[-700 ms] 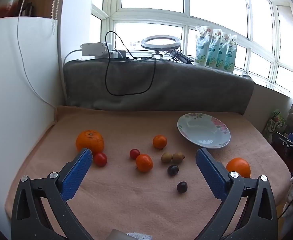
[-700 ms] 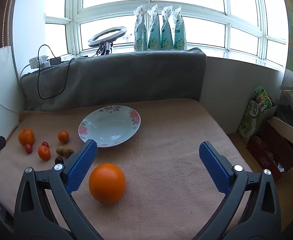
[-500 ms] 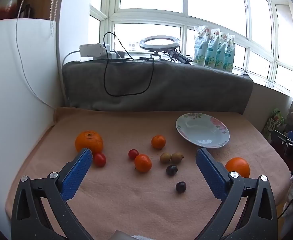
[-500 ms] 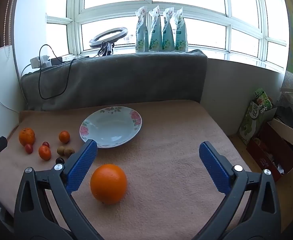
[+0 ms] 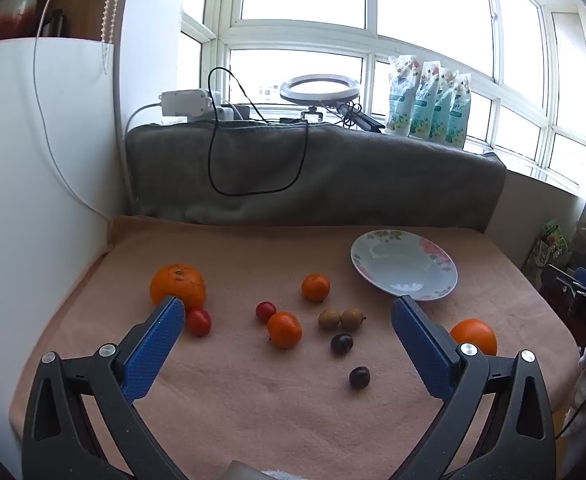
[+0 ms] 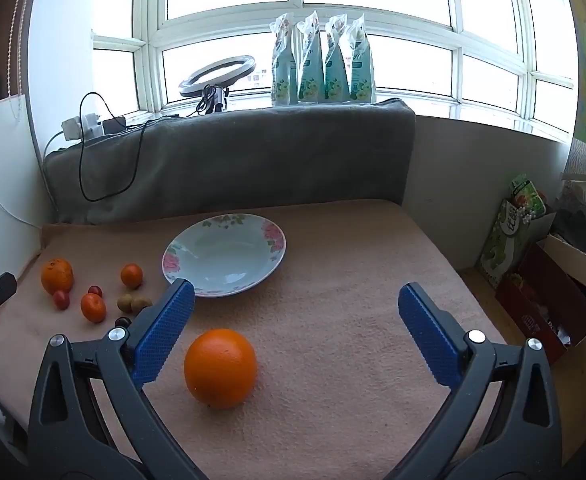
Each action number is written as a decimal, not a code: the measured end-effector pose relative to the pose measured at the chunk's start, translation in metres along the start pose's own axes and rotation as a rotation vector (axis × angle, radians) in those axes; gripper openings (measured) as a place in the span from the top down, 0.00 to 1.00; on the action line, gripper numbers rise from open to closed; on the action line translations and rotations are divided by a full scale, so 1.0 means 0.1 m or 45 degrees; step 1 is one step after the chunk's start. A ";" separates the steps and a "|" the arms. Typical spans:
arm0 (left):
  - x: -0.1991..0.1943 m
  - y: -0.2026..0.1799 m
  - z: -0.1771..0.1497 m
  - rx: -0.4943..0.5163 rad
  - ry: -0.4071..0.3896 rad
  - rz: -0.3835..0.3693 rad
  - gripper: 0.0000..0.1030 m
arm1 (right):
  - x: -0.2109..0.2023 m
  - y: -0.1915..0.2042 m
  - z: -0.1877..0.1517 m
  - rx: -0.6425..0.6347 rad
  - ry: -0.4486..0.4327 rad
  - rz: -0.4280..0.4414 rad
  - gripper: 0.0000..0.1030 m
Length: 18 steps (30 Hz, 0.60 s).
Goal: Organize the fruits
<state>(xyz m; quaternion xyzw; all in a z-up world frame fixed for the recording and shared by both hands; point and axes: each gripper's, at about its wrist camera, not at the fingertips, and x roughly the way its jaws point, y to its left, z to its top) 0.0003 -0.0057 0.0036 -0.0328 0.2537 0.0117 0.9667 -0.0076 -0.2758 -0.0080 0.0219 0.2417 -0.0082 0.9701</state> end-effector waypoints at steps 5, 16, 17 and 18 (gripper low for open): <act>-0.01 -0.01 0.01 0.006 -0.005 -0.004 0.00 | 0.00 0.01 0.02 0.004 0.004 0.004 0.00; -0.02 -0.02 0.01 0.003 -0.009 -0.008 0.00 | 0.00 0.01 0.02 0.015 0.009 0.011 0.00; -0.02 -0.02 0.01 0.001 -0.009 -0.010 0.00 | 0.00 0.01 0.02 0.015 0.009 0.012 0.00; -0.02 -0.02 0.01 0.001 -0.009 -0.011 0.00 | -0.01 0.02 0.03 0.015 0.009 0.011 0.00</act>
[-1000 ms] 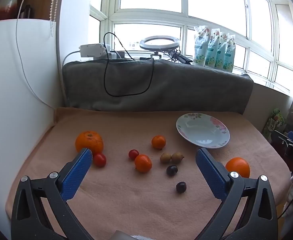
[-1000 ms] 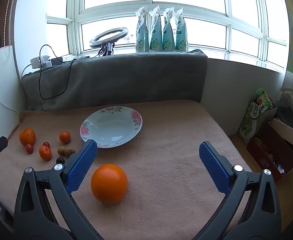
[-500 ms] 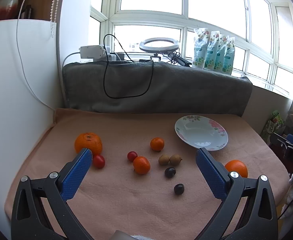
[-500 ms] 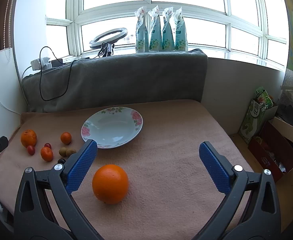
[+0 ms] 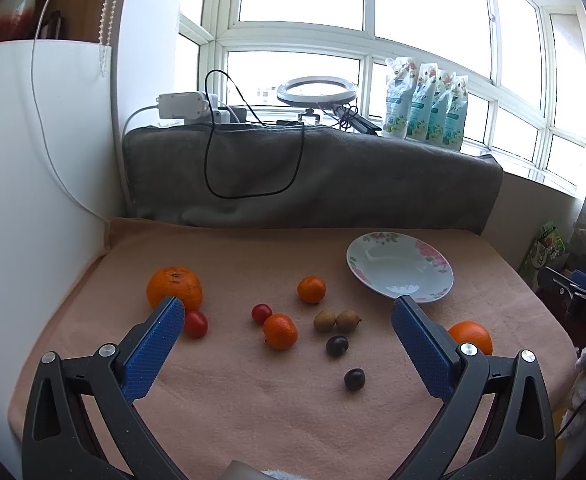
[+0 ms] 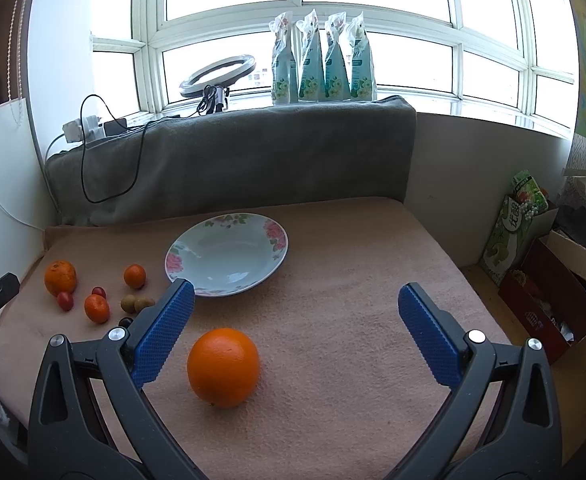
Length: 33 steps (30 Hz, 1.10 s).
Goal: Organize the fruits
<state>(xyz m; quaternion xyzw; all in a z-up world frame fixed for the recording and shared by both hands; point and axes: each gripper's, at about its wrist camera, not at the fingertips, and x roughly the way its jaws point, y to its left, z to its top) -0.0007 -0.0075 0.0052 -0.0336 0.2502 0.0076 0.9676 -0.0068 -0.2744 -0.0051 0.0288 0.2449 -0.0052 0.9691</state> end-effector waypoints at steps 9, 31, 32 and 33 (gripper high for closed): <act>0.00 0.00 0.00 0.004 -0.001 -0.001 0.00 | 0.01 0.01 -0.01 0.001 0.008 0.008 0.00; 0.01 -0.02 0.00 0.005 0.004 -0.006 0.00 | 0.05 0.04 -0.05 -0.001 0.020 0.017 0.00; 0.01 -0.02 0.00 0.006 0.005 -0.007 0.00 | 0.05 0.04 -0.05 -0.001 0.021 0.018 0.00; 0.02 -0.02 -0.01 0.007 0.007 -0.008 0.00 | 0.05 0.04 -0.05 0.000 0.022 0.019 0.00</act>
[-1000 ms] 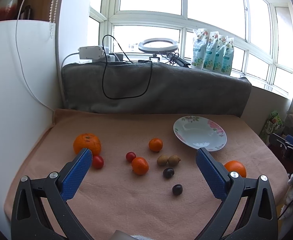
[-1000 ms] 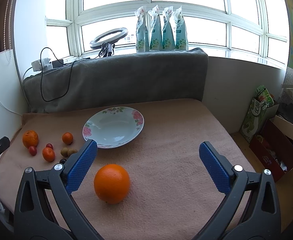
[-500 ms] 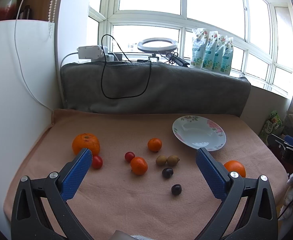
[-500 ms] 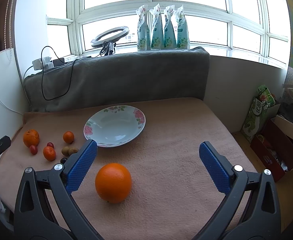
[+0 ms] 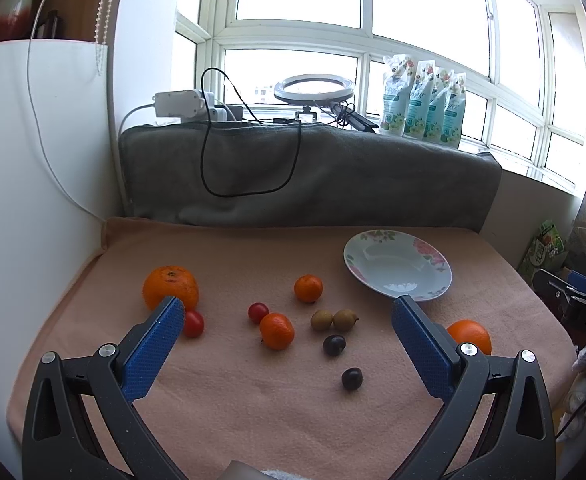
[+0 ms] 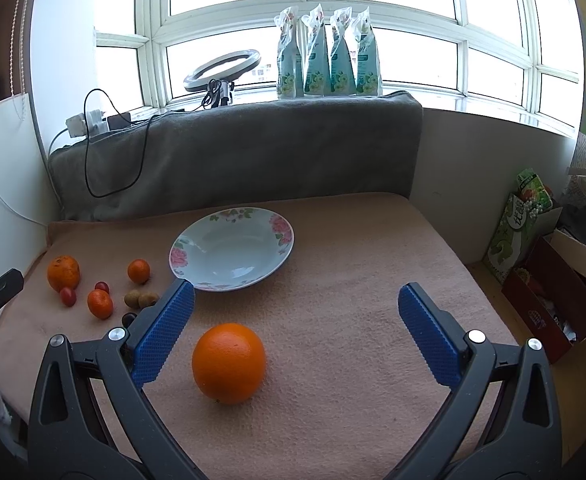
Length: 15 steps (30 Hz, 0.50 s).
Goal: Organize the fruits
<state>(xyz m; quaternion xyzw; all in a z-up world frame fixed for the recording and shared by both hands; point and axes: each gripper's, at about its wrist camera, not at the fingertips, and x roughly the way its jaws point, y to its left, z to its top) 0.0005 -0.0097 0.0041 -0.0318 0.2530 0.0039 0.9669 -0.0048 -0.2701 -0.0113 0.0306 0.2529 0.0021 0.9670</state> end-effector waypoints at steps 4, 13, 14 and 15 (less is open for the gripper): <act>0.01 -0.01 0.00 0.003 0.006 -0.003 0.00 | 0.00 0.00 0.00 -0.001 0.000 -0.001 0.00; 0.02 -0.01 0.00 0.010 0.015 -0.007 0.00 | 0.01 0.00 -0.01 0.002 0.003 -0.001 0.00; 0.02 -0.01 0.00 0.011 0.016 -0.008 0.00 | 0.01 0.00 -0.02 0.003 0.004 -0.001 0.00; 0.03 -0.02 0.00 0.012 0.017 -0.008 0.00 | 0.02 -0.01 -0.03 0.004 0.005 0.000 0.00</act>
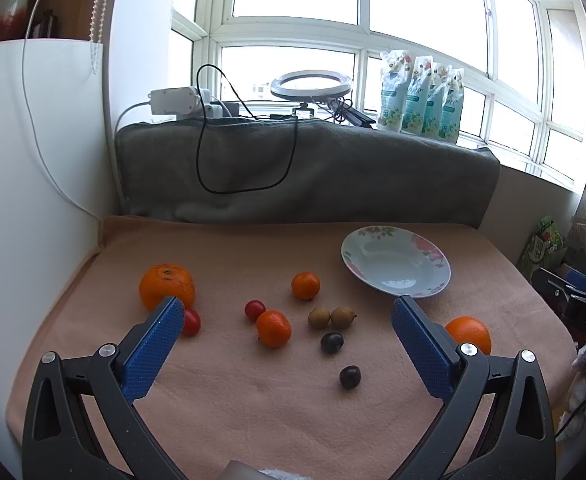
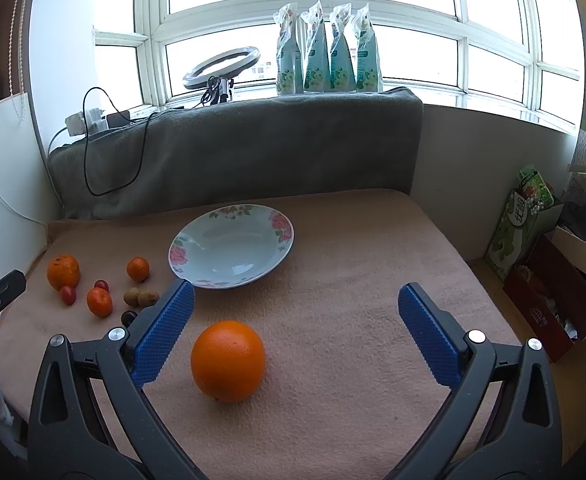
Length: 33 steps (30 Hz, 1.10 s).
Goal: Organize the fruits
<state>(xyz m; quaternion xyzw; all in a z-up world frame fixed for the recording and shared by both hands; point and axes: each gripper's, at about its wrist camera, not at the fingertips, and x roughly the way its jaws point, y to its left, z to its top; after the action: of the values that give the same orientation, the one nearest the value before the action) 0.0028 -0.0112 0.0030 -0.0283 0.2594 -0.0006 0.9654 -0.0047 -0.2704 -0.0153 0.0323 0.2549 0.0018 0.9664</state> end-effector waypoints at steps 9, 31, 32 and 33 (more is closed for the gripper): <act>0.10 -0.01 -0.04 -0.023 0.057 -0.051 0.00 | 0.06 -0.07 -0.03 0.020 0.028 0.002 0.00; 0.67 -0.29 -0.52 -0.213 0.435 -0.481 0.22 | 0.47 -0.27 -0.32 0.137 0.239 0.243 0.00; 0.68 -0.32 -0.53 -0.217 0.444 -0.501 0.24 | 0.49 -0.28 -0.33 0.146 0.252 0.270 0.00; 0.70 -0.35 -0.53 -0.220 0.452 -0.523 0.24 | 0.52 -0.29 -0.34 0.160 0.267 0.300 0.00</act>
<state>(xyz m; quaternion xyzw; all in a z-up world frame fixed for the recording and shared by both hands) 0.0369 -0.0503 -0.0759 -0.1619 0.4124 -0.1790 0.8785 0.0231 -0.2957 -0.0724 0.1219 0.3484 0.1024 0.9237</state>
